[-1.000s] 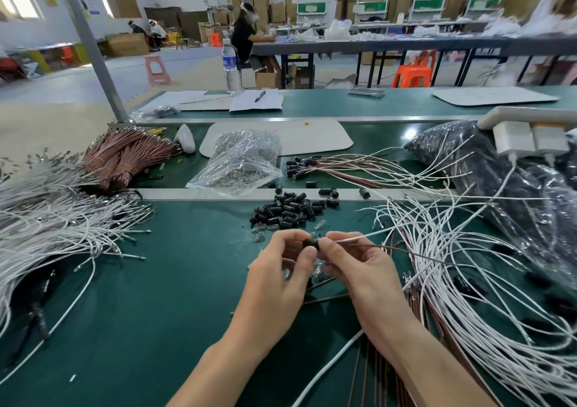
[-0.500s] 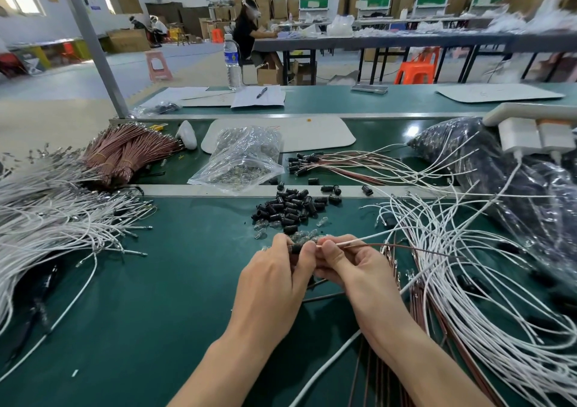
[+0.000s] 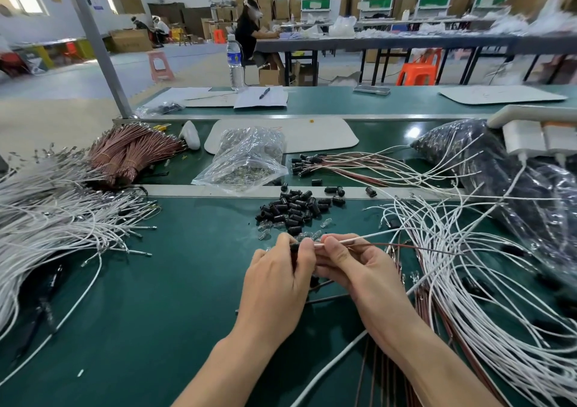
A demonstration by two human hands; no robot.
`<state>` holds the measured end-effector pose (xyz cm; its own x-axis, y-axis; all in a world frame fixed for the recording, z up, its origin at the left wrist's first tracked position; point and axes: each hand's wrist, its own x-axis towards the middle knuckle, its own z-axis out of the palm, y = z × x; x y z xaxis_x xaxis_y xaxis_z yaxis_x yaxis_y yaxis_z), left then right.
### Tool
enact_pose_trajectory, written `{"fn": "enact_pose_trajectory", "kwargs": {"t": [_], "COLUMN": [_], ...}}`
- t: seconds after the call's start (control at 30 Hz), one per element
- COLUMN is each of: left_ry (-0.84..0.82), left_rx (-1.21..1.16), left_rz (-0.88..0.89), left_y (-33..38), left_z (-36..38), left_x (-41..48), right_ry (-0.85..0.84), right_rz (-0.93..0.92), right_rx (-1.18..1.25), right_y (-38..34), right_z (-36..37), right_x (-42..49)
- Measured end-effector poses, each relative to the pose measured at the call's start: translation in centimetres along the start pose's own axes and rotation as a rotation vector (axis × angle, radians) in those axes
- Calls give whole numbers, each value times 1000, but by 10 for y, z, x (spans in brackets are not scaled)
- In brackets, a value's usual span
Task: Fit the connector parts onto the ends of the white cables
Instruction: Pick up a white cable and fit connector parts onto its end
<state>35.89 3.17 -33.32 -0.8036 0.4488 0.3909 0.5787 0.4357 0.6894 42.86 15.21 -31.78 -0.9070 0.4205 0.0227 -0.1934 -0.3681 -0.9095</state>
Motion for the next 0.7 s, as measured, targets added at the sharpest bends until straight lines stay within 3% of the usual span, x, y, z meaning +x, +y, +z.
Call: {"fn": "enact_pose_trajectory", "kwargs": {"t": [0.2,0.47,0.6,0.7], "left_ry": [172,488,461,366], "left_rx": [-349,-809,-1088,-1167], "left_rz": [-83,-325,-393,-420], "left_y": [-2,-12,-12,-4], "left_z": [-18,-50,-58,-58], "left_x": [13,30,31,38], "right_ry": [190,228,213,234], "right_rz": [-27,-109,-192,-337], "right_rx": [129,75,-68,-221], "right_y": [-15,-27,-34,-59], "right_z": [-13,-17,-14,-16], "right_x": [5,0,-3,2]}}
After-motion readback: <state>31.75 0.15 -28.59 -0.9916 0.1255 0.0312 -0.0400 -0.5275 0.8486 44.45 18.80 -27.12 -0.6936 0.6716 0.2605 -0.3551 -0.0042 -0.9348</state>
